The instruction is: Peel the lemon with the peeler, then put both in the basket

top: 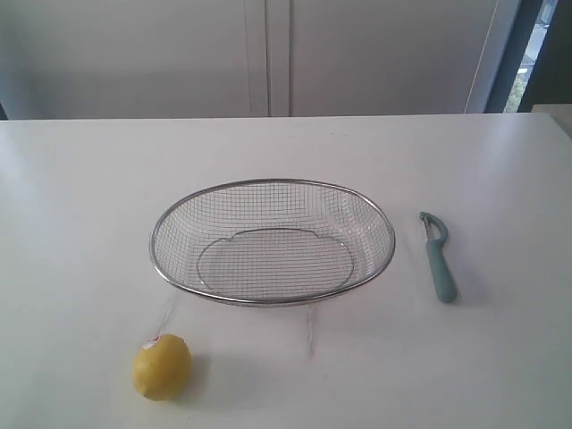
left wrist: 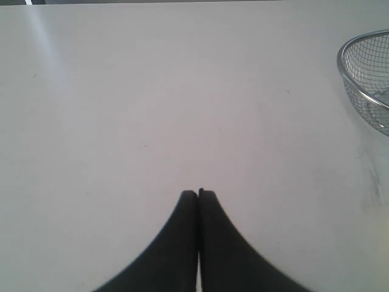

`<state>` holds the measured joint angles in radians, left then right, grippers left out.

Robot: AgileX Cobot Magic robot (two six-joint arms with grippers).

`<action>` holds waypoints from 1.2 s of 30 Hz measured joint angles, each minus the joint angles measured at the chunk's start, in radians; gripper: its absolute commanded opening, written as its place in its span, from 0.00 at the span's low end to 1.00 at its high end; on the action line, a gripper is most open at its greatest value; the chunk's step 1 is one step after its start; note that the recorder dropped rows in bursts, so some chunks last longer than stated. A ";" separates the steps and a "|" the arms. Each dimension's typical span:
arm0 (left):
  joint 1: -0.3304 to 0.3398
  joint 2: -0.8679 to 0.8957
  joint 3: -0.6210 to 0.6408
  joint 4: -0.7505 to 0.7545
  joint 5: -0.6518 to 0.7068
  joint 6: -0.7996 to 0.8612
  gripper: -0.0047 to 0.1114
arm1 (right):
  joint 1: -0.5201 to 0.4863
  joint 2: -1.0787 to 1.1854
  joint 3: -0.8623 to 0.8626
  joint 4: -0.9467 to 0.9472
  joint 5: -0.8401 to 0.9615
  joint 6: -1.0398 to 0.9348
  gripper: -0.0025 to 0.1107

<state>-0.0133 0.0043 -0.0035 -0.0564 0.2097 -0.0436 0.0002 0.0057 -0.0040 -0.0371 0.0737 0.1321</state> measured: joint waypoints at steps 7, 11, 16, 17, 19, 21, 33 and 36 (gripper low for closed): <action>0.000 0.000 0.000 0.000 0.000 0.000 0.04 | 0.000 0.000 0.000 0.000 -0.130 0.000 0.02; 0.000 0.000 0.000 0.000 0.000 0.000 0.04 | 0.000 0.000 0.000 0.000 -0.193 0.002 0.02; 0.000 0.000 0.000 0.000 0.000 0.000 0.04 | 0.000 0.000 0.000 0.000 -0.312 0.002 0.02; 0.000 0.000 0.000 0.000 0.000 0.000 0.04 | 0.000 0.000 0.000 0.000 -0.339 0.002 0.02; 0.000 0.000 0.000 0.000 0.000 0.000 0.04 | 0.000 0.000 0.000 0.000 -0.416 0.002 0.02; 0.000 0.000 0.000 0.000 0.000 0.000 0.04 | 0.000 0.000 0.000 0.000 -0.486 0.004 0.02; 0.000 0.000 0.000 0.000 0.000 0.000 0.04 | 0.000 -0.001 0.000 0.234 -0.704 0.004 0.02; 0.000 0.000 0.000 0.000 0.000 0.000 0.04 | 0.000 -0.001 0.000 0.289 -0.721 0.002 0.02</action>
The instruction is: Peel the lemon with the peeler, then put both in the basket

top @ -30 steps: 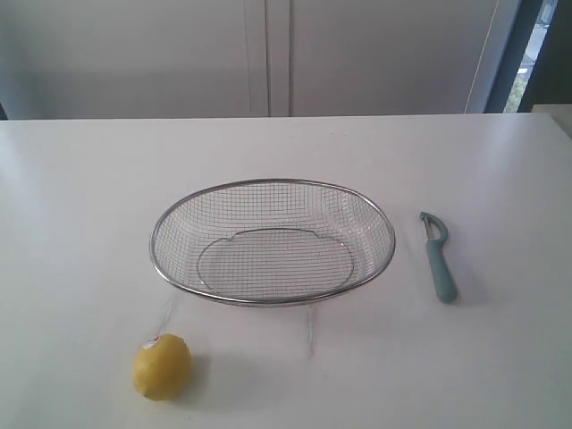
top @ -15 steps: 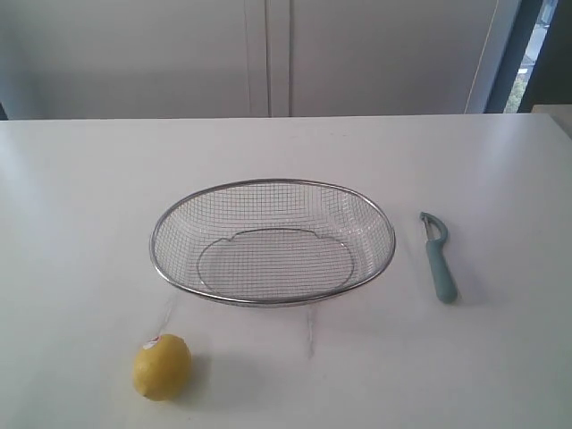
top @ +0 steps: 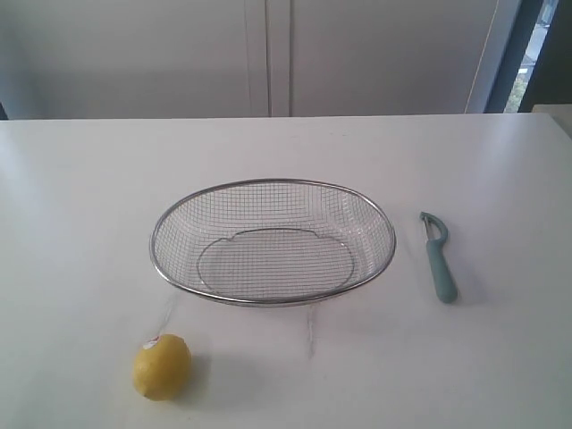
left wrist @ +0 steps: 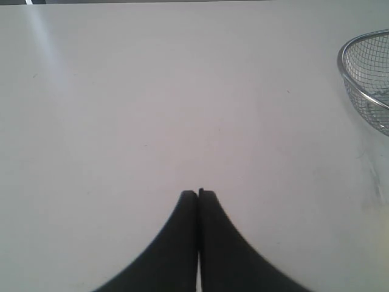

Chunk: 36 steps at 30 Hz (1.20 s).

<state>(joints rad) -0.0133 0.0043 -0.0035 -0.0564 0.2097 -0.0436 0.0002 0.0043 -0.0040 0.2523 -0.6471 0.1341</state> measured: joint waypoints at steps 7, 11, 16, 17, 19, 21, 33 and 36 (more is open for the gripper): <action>0.000 0.000 0.000 0.000 0.000 0.000 0.04 | 0.000 0.027 -0.051 0.023 -0.017 -0.002 0.02; 0.000 0.000 0.000 0.000 0.000 0.000 0.04 | 0.000 0.096 -0.110 0.023 -0.023 -0.002 0.02; 0.000 0.000 0.000 0.000 0.000 0.000 0.04 | 0.000 0.226 -0.198 0.002 0.037 -0.002 0.02; 0.000 0.000 0.000 0.000 0.000 0.000 0.04 | 0.000 0.250 -0.216 -0.010 0.054 -0.002 0.02; 0.000 0.000 0.000 0.000 0.000 0.000 0.04 | 0.000 0.313 -0.255 -0.048 0.097 -0.002 0.02; 0.000 0.000 0.000 0.000 0.000 0.000 0.04 | 0.000 0.377 -0.292 -0.076 0.153 -0.002 0.02; 0.000 0.000 0.000 0.000 0.000 0.000 0.04 | 0.000 0.726 -0.571 -0.113 0.676 -0.025 0.02; 0.000 0.000 0.000 0.000 0.000 0.000 0.04 | 0.000 0.833 -0.662 -0.115 0.853 -0.056 0.02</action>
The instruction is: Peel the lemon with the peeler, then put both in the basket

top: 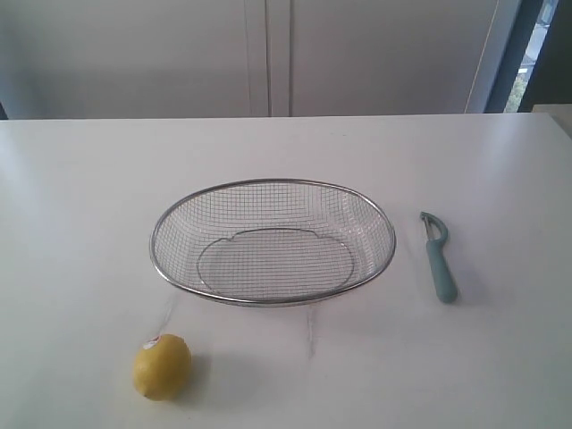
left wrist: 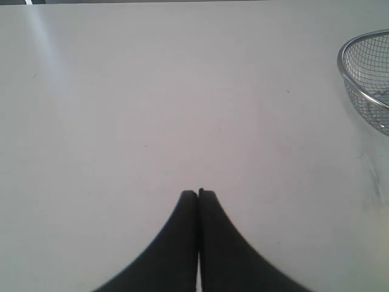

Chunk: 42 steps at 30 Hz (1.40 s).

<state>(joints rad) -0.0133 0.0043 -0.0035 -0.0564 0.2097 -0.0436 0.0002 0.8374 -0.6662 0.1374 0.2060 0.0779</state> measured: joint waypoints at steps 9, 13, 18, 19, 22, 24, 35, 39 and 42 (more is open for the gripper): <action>0.000 0.000 0.000 0.000 0.000 0.000 0.04 | 0.000 0.335 -0.350 -0.004 0.592 -0.135 0.02; 0.000 0.000 0.000 0.000 0.000 0.000 0.04 | 0.000 0.464 -0.475 -0.008 0.693 -0.149 0.02; 0.000 0.000 0.000 0.000 0.000 0.000 0.04 | 0.035 0.592 -0.581 -0.012 0.767 -0.160 0.02; 0.000 0.000 0.000 0.000 0.000 0.000 0.04 | 0.047 0.614 -0.596 -0.015 0.780 -0.160 0.02; 0.000 0.000 0.000 0.000 0.000 0.000 0.04 | 0.088 0.679 -0.636 -0.023 0.807 -0.160 0.02; 0.000 0.000 0.000 0.000 0.000 0.000 0.04 | 0.116 0.715 -0.658 -0.037 0.814 -0.160 0.02; 0.000 0.000 0.000 0.000 0.000 0.000 0.04 | 0.214 0.901 -0.767 -0.120 0.838 -0.114 0.02; 0.000 0.000 0.000 0.000 0.000 0.000 0.04 | 0.218 0.949 -0.769 -0.124 0.839 -0.104 0.02; 0.000 0.000 0.000 0.000 0.000 0.000 0.04 | 0.220 0.982 -0.769 -0.128 0.839 -0.103 0.02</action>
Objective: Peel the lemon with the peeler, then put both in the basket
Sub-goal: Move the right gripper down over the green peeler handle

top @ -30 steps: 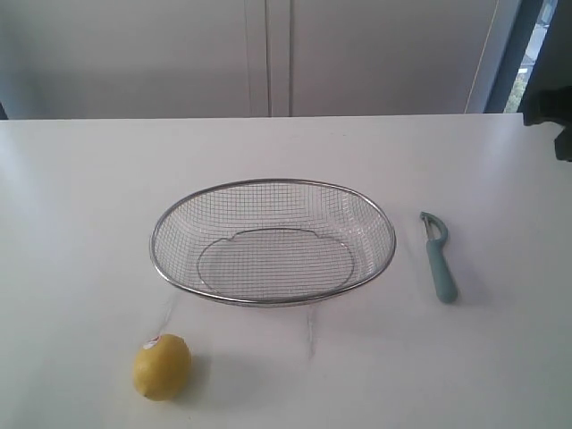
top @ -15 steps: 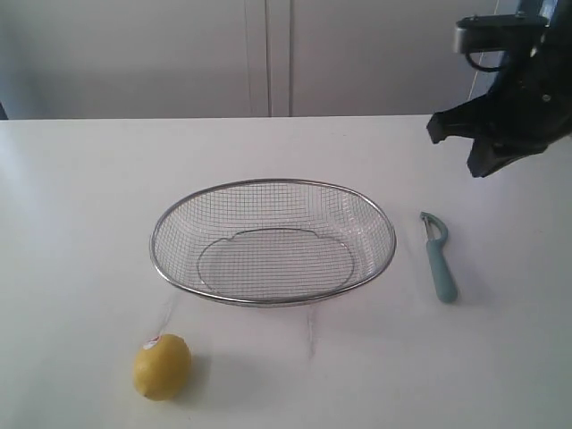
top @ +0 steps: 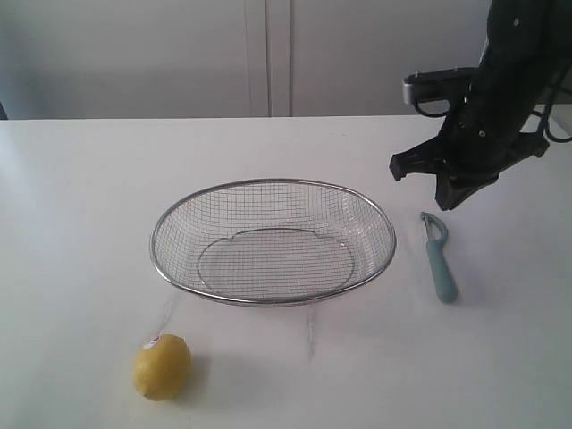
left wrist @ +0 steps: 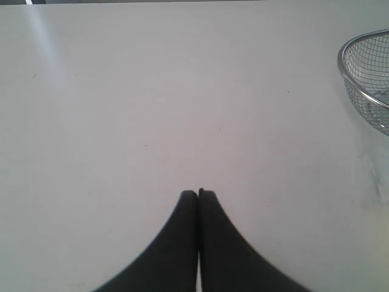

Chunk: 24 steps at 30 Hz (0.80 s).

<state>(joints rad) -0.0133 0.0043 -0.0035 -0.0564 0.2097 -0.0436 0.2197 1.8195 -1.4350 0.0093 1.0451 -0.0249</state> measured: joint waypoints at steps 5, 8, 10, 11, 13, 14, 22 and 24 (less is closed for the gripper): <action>0.000 0.000 0.000 0.000 0.000 0.000 0.04 | 0.000 0.046 0.000 -0.002 0.000 0.004 0.02; 0.000 0.000 0.000 0.000 0.000 0.000 0.04 | 0.000 0.066 0.000 -0.002 0.000 0.004 0.02; 0.000 0.000 0.000 0.000 0.000 0.000 0.04 | 0.000 0.082 0.000 -0.004 0.000 0.006 0.02; 0.000 0.000 0.000 0.000 0.000 0.000 0.04 | 0.000 0.088 0.000 -0.004 0.000 0.006 0.02; 0.000 0.000 0.000 0.000 0.000 0.000 0.04 | 0.000 0.101 0.000 -0.004 0.000 0.006 0.02; 0.000 0.000 0.000 0.000 0.000 0.000 0.04 | 0.000 0.106 0.000 -0.004 -0.002 0.011 0.02; 0.000 0.000 0.000 0.000 0.000 0.000 0.04 | 0.000 0.126 0.000 -0.004 -0.037 0.089 0.02; 0.000 0.000 0.000 0.000 0.000 0.000 0.04 | 0.000 0.130 0.000 -0.004 -0.039 0.096 0.02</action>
<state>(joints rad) -0.0133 0.0043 -0.0035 -0.0564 0.2097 -0.0436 0.2197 1.9495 -1.4350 0.0053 1.0065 0.0714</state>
